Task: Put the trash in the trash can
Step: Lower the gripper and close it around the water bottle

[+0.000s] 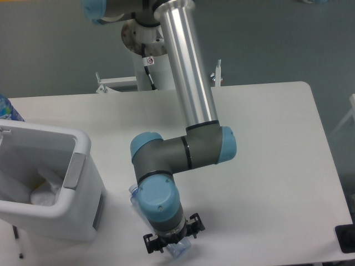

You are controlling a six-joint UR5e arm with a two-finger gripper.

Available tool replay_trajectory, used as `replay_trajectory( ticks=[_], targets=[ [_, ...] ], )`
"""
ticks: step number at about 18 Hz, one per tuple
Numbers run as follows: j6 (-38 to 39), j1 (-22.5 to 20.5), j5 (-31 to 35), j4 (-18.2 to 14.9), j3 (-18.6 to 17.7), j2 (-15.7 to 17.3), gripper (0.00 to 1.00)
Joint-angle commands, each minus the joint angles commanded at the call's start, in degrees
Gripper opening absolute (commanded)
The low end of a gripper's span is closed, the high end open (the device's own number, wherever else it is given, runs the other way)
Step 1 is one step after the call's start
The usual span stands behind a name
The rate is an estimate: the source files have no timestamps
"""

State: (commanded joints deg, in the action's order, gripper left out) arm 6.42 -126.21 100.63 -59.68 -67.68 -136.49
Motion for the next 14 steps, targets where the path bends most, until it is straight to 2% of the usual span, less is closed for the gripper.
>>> replay_trajectory(
  ticks=[5, 14],
  targets=[
    [1.0, 0.7, 0.8, 0.0, -0.2, -0.6, 1.00],
    [2.2, 1.2, 2.6, 0.1, 0.5, -1.7, 0.81]
  ],
)
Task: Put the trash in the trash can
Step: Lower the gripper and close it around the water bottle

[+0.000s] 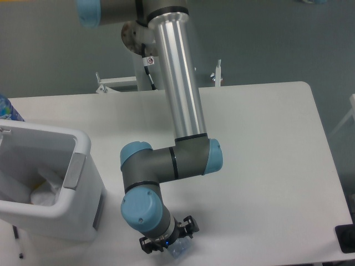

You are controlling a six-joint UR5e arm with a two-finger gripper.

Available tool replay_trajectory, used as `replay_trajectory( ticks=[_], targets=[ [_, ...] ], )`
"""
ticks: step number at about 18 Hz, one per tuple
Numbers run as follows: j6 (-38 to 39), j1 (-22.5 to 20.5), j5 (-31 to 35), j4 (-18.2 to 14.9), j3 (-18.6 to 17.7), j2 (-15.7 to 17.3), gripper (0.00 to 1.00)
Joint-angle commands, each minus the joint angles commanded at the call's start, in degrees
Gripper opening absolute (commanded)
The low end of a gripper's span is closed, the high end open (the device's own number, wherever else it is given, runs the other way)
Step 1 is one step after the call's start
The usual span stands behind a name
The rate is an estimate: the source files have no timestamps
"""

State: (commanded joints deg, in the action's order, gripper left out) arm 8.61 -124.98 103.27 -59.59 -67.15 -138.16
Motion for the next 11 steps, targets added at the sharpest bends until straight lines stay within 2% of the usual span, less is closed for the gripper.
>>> replay_trajectory(
  ticks=[3, 6, 11],
  targets=[
    [0.2, 0.0, -0.1, 0.0, 0.0, 0.1, 0.76],
    [0.8, 0.0, -0.5, 0.0, 0.0, 0.4, 0.65],
    [1.1, 0.1, -1.8, 0.0, -0.3, 1.9, 0.63]
  ],
)
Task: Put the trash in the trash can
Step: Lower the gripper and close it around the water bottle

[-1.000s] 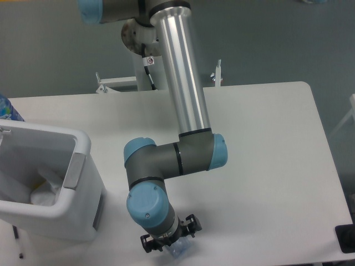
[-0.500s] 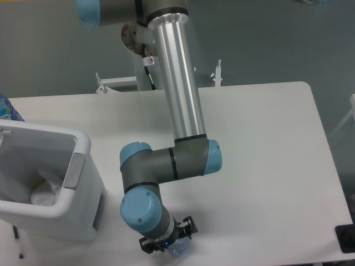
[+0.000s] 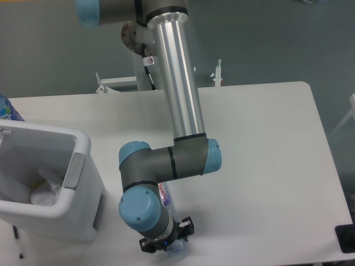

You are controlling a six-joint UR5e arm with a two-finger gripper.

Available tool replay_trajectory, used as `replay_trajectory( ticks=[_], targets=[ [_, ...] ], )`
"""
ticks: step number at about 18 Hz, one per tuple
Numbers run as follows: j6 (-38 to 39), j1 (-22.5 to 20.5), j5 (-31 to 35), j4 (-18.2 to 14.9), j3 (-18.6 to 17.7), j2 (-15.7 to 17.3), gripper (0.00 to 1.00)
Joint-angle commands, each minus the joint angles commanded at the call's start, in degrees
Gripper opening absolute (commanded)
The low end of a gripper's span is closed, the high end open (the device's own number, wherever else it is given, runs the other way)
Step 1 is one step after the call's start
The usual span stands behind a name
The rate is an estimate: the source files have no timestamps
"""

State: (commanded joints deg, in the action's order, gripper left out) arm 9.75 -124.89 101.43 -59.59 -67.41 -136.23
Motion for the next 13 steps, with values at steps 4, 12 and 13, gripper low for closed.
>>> replay_trajectory(
  ticks=[4, 12, 13],
  targets=[
    [-0.1, 0.0, -0.7, 0.0, -0.4, 0.8, 0.58],
    [-0.3, -0.5, -3.9, -0.1, -0.6, 3.8, 0.55],
    [-0.4, -0.8, -4.3, -0.1, -0.6, 4.7, 0.55]
  ],
)
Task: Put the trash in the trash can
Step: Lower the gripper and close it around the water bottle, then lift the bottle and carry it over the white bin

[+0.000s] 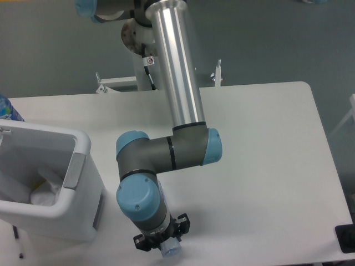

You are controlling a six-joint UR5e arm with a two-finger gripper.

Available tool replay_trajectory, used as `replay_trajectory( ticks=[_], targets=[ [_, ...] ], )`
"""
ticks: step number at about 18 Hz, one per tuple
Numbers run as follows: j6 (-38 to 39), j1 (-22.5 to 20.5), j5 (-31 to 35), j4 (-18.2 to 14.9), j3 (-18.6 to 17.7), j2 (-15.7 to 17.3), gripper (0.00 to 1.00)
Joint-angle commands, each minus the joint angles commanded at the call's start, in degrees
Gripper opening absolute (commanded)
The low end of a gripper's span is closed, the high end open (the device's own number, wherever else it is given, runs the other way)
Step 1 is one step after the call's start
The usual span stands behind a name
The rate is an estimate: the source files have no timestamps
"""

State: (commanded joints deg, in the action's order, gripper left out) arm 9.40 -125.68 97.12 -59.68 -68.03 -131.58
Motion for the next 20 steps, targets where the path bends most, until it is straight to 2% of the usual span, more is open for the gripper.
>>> replay_trajectory(
  ticks=[5, 9, 12, 20],
  targets=[
    [-0.5, -1.4, -4.0, 0.3, 0.1, 5.4, 0.55],
    [-0.8, -2.4, -8.3, 4.7, 0.0, 9.8, 0.55],
    [-2.1, -2.5, -10.7, 5.5, 0.2, 12.5, 0.55],
    [-5.3, -4.3, -23.2, 8.8, 1.0, 19.2, 0.56]
  ],
)
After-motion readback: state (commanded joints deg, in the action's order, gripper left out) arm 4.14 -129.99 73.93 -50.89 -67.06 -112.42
